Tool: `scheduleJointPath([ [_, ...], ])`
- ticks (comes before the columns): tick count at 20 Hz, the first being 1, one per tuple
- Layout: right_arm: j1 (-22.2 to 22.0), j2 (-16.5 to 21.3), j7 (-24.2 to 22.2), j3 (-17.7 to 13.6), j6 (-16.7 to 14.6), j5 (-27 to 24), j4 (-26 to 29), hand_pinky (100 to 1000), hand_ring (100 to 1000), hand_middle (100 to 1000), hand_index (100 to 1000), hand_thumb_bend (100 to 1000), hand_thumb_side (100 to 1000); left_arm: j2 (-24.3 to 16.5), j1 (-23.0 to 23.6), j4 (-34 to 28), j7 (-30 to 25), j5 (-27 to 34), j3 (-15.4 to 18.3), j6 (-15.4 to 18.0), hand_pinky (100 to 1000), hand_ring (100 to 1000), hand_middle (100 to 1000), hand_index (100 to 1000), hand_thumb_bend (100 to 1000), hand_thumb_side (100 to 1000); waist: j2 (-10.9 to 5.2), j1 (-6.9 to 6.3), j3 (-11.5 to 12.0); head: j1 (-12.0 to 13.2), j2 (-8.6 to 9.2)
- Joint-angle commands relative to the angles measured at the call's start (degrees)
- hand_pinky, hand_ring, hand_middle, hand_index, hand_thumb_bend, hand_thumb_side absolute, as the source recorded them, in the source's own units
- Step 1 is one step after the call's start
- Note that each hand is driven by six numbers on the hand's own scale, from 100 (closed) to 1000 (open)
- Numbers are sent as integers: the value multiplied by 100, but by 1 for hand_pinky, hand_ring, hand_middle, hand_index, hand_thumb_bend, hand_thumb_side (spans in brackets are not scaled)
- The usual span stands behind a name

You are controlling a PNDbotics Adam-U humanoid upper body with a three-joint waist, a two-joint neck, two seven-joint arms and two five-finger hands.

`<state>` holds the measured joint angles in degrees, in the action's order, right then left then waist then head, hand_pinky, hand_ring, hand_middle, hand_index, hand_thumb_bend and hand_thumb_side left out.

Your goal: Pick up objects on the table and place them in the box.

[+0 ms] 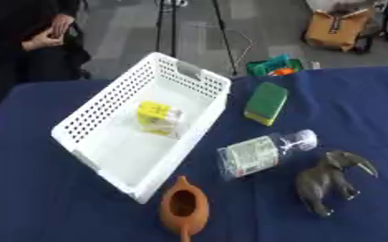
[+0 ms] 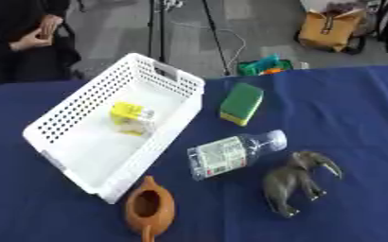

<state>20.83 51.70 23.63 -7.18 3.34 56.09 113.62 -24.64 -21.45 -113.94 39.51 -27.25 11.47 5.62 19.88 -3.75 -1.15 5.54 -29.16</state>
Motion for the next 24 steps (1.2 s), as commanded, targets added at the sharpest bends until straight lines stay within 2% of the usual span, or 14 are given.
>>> scheduleJointPath([
  [1,171,552,-705,123,-230,141,98,905,888,875,918,100,870,-206,-24,-65,-41,-9,-4,1,597,669,744,821,100,960,-153,40,9,-24,-8],
  [4,301,769,-1152,254,-393,211,98,927,901,899,927,100,861,-214,-30,-65,-57,-7,-13,4,597,669,744,820,100,960,-164,54,24,-29,-10],
  [8,405,1045,-1874,475,-866,429,98,948,910,915,931,100,853,-229,-30,-65,-68,-4,-21,7,597,669,744,820,100,960,-176,73,49,-35,-32],
  [11,520,1175,-2249,628,-1150,439,98,953,908,911,933,100,858,-232,-37,-65,-85,3,-39,12,597,669,744,818,100,960,-186,95,60,-49,-21],
  [18,675,1451,-2932,1059,-1700,339,98,963,910,915,931,100,834,-253,-57,-65,-127,17,-74,26,597,669,744,818,100,959,-193,122,104,-79,-31],
  [21,826,1549,-3421,1410,-1997,124,98,960,909,912,942,100,813,-255,-77,-65,-162,28,-104,33,597,669,744,817,100,958,-196,140,140,-119,-36],
  [24,971,1661,-3895,1628,-2120,-100,98,959,908,912,946,100,808,-278,-85,-65,-184,35,-119,41,597,669,744,817,100,958,-202,143,159,-128,-46],
])
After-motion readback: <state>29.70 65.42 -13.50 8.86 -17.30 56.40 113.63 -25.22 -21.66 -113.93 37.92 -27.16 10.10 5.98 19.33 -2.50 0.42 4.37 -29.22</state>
